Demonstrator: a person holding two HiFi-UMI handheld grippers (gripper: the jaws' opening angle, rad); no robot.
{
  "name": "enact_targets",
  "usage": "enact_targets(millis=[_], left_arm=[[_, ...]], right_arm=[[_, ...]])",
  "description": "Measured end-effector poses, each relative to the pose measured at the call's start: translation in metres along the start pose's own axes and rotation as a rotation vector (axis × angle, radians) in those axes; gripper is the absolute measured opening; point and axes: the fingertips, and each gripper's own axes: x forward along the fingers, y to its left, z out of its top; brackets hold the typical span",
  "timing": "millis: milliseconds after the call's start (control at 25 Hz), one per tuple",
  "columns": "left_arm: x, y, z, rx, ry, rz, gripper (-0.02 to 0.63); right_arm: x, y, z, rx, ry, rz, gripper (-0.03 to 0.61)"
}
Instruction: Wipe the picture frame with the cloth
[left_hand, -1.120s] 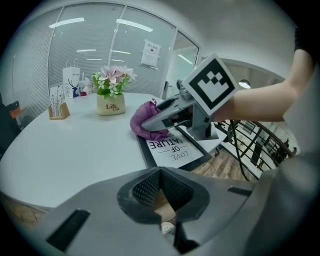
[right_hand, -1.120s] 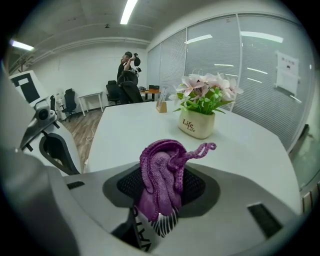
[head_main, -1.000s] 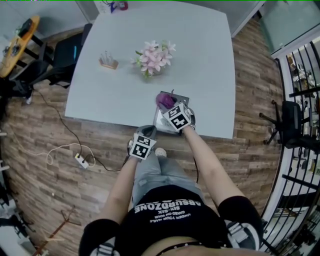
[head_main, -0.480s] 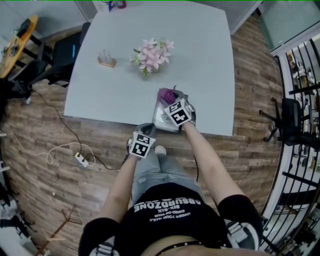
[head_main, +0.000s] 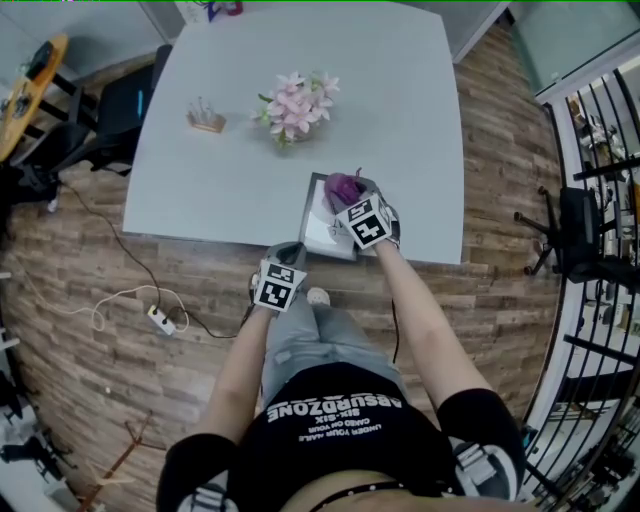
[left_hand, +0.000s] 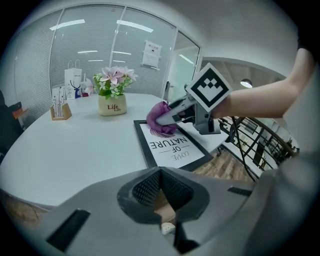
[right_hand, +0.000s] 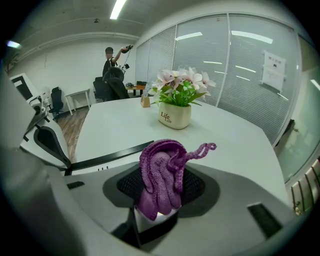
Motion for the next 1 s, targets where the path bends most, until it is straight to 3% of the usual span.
enact_targets(millis=[1000], left_arm=[[0.001,0.002,0.000,-0.044,-0.009,0.014,0.015]], right_arm=[[-0.016,0.039,-0.016,-0.003,-0.015,0.068,0.181]])
